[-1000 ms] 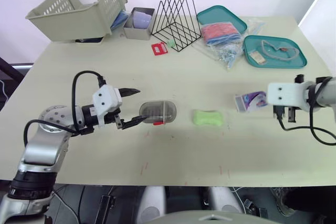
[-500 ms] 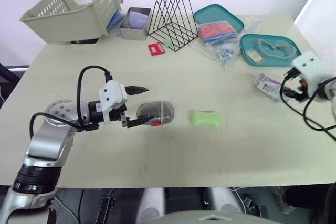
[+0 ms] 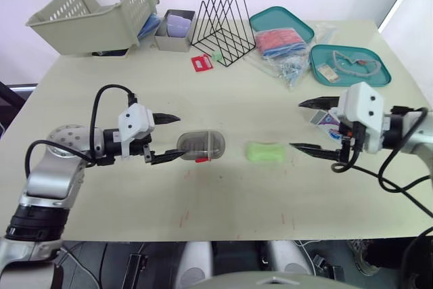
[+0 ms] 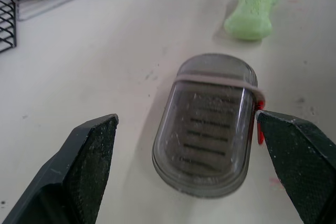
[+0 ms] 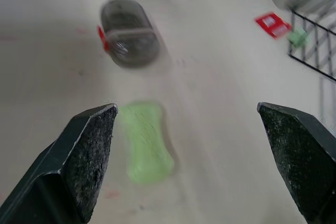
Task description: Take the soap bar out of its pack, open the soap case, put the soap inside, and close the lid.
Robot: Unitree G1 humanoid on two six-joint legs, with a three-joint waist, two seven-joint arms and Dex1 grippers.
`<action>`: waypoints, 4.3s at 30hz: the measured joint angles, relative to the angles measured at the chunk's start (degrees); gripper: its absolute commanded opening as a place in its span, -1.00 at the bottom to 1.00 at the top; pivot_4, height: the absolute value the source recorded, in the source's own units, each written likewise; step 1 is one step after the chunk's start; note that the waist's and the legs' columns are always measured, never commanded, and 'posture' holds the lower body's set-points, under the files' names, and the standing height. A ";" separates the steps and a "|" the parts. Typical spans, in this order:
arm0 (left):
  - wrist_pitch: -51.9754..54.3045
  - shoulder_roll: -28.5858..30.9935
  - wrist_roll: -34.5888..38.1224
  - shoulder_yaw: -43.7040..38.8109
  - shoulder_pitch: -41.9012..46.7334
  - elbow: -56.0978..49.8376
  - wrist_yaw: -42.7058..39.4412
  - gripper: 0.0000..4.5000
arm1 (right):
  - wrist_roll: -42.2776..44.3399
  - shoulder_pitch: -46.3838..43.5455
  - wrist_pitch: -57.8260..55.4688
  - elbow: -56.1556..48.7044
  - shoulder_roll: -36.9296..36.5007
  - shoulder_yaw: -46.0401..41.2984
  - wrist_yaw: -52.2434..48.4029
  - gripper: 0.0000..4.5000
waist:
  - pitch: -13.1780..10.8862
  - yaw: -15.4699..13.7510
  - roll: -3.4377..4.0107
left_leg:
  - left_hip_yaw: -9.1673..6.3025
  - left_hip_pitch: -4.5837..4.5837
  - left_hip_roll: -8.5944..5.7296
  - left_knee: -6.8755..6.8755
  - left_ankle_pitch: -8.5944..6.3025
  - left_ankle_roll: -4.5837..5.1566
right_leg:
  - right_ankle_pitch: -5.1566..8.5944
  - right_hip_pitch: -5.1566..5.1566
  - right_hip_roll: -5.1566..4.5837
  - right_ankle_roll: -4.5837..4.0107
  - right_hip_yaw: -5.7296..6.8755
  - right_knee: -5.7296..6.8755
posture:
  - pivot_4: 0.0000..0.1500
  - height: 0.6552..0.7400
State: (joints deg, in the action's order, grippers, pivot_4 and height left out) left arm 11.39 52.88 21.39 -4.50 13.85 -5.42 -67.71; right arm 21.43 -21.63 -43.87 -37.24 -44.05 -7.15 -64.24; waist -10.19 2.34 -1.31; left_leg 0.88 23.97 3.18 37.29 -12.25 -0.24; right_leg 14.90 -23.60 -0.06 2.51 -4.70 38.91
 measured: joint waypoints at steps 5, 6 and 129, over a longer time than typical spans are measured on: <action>-0.69 1.34 -1.21 0.77 0.34 1.07 -2.39 1.00 | -0.69 0.63 4.71 6.13 3.88 5.42 3.75 0.99 | 0.00 0.03 0.00 | -0.01 0.00 0.01 -0.02 0.00 0.00 | 0.00 -0.02 0.03 -0.01 0.01 0.02 | 1.00 1.00; -1.08 1.73 -1.95 1.62 0.77 1.92 -3.43 1.00 | -0.66 1.24 5.34 6.79 4.60 6.54 4.64 0.99 | 0.00 0.02 0.00 | -0.01 0.00 0.01 -0.05 0.00 0.00 | 0.00 -0.03 0.03 -0.02 0.01 0.02 | 1.00 1.00; -16.72 -3.75 -3.28 2.80 -2.87 -0.65 -2.70 0.54 | 84.60 -9.06 -22.46 22.45 -5.57 9.51 78.25 -0.16 | 0.00 -0.02 -0.05 | -0.24 0.77 0.03 -0.05 0.00 0.03 | -0.13 -0.58 0.03 -0.25 0.11 -0.10 | 1.00 1.00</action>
State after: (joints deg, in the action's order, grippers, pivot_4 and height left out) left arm -5.33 49.13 18.12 -1.70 10.98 -6.07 -70.41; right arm 106.03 -30.70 -66.33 -14.79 -49.62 2.37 14.02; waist -10.19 2.32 -1.36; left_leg 0.64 24.73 3.20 37.24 -12.25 -0.21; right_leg 14.77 -24.18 -0.02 2.27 -4.58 38.81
